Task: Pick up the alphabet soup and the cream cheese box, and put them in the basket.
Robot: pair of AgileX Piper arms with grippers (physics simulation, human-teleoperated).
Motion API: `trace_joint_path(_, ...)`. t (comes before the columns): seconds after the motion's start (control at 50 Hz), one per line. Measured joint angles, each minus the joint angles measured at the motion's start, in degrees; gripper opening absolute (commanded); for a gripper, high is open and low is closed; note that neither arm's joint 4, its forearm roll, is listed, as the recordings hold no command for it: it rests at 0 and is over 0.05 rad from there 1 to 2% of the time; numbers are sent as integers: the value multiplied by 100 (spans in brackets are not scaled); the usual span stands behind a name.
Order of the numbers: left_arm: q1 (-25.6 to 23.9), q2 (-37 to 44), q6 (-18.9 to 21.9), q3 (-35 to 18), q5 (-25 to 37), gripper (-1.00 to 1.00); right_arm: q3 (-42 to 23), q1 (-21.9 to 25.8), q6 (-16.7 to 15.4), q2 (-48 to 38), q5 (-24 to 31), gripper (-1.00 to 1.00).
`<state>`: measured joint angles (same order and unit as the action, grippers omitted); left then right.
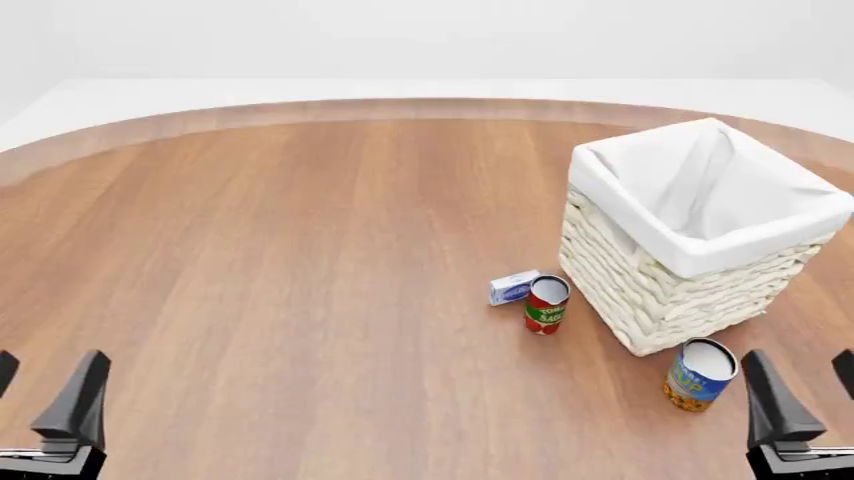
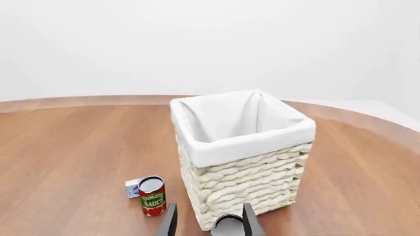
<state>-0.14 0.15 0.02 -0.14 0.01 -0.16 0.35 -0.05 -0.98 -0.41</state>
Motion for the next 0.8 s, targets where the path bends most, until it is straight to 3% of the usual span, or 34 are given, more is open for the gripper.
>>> trace_joint_path(0.4,13,27,-1,-8,-14,100,7,-169,14,-420,-136,100)
trace_joint_path(0.8,15,28,-1,-9,-14,100,15,-334,-206,-901,-46,100)
